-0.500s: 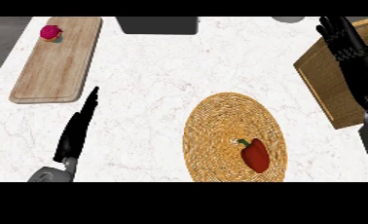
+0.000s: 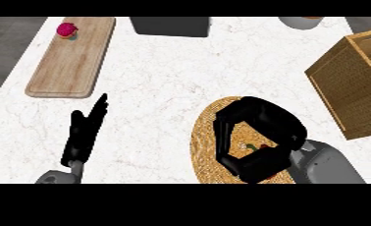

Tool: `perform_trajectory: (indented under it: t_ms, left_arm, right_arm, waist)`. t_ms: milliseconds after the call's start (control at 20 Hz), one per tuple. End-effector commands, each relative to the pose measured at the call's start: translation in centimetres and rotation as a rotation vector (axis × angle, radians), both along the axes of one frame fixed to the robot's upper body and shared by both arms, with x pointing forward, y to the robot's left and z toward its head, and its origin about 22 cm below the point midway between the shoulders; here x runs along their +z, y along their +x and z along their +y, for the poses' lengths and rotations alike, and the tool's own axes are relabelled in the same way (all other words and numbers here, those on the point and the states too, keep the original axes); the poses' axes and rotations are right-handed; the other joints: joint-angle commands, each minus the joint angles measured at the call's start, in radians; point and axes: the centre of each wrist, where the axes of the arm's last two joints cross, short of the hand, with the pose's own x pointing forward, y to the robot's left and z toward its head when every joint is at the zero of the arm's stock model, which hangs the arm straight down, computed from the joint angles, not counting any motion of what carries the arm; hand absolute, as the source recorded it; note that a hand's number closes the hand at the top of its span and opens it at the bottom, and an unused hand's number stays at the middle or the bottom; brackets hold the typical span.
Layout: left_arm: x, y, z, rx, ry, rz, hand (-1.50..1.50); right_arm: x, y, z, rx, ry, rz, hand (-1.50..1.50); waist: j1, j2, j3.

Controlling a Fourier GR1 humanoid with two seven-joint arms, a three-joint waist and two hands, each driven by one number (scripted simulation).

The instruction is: Pick the bell pepper from the placemat and place it in the basket

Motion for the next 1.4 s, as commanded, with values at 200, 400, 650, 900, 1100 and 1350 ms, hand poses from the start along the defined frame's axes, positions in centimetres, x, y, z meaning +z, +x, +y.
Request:
perform_trajectory:
  t_ms: [200, 400, 650, 900, 1100, 1350]
  left_arm:
    - [-2.1, -4.0, 3.0, 0.095, -0.065, 0.187, 0.0]
    - [-2.1, -4.1, 3.4, 0.108, -0.061, 0.183, 0.0]
    - [-2.2, -5.5, 3.8, 0.106, -0.05, 0.189, 0.0]
    - [-1.2, -4.3, 3.9, 0.105, -0.065, 0.182, 0.0]
    - [-1.9, -5.0, 3.3, 0.082, -0.072, 0.187, 0.0]
    - [-0.5, -3.6, 3.5, 0.077, -0.063, 0.195, 0.0]
  right_arm:
    - [-2.3, -9.0, 4.5, 0.163, -0.169, -0.176, -1.5]
    - [3.3, -5.8, 1.2, -0.08, -0.433, -0.522, -1.5]
    - [9.6, -5.4, -0.9, -0.182, -0.678, -0.728, -1.5]
    - [15.4, -7.1, -3.1, -0.132, -0.837, -0.817, -1.5]
    - [18.5, -5.0, -5.0, -0.054, -1.021, -0.77, -1.5]
    - [21.7, -4.6, -6.5, 0.053, -1.206, -0.74, -1.5]
  waist:
    - [-0.076, -0.017, -0.006]
    - [-0.095, -0.027, -0.008]
    - [-0.071, -0.019, -0.009]
    - [-0.087, -0.016, -0.009]
    - [-0.071, -0.011, -0.009]
    - [-0.072, -0.009, -0.008]
